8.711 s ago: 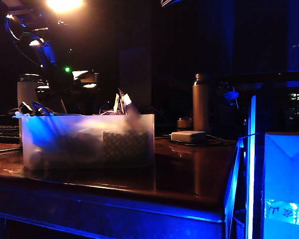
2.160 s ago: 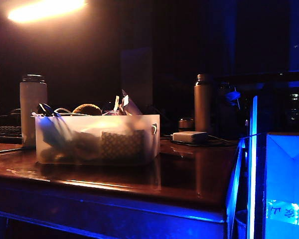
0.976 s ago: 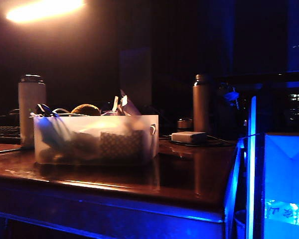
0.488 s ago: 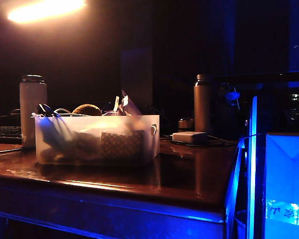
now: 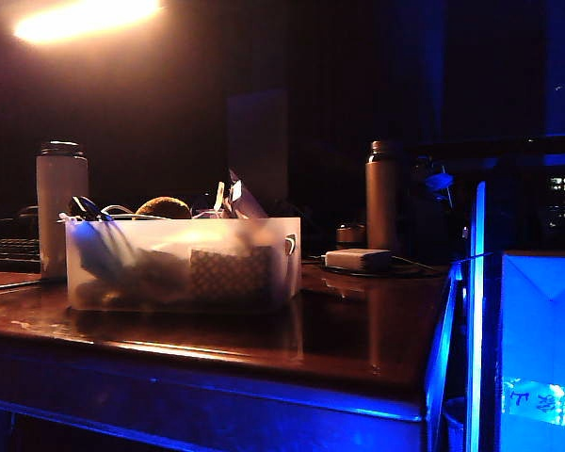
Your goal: Pick up the kiwi and place it into the translucent box.
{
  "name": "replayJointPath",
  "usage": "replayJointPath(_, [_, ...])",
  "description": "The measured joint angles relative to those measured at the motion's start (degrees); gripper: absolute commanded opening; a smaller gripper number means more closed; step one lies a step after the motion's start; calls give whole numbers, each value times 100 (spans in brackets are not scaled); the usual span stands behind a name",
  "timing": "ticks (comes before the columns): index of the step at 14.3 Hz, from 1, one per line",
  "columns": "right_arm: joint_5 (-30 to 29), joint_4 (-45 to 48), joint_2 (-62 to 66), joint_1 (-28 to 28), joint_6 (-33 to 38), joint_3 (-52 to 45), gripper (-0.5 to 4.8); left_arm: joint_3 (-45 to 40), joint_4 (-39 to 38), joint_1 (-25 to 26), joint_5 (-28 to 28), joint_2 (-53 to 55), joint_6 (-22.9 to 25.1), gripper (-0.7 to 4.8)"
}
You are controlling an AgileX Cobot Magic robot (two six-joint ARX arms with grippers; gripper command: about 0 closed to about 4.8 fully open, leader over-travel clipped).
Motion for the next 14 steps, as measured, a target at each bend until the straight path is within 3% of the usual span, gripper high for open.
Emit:
replayJointPath(3, [247,26,-769,0,92,-929,-1,-1145,1246,0,-136,-7,-101,-4])
replayJointPath(6, [984,48,-1952,-20,254,-2299,-1,-1934,1480,0,-304,-17,-103,-4])
replayJointPath(10, [822,11,-2682,-57,457,-3985,-1,-2570,1755,0,-881,-20,221,-4])
replayJointPath(12, [538,131,-2968,-57,946,-4138,-1,-2933,2092,0,-879,-20,361,-4])
replayJointPath(14, [227,85,-3042,-57,1008,-4142,-1,-3099,2111,-2,-883,-20,385,-4])
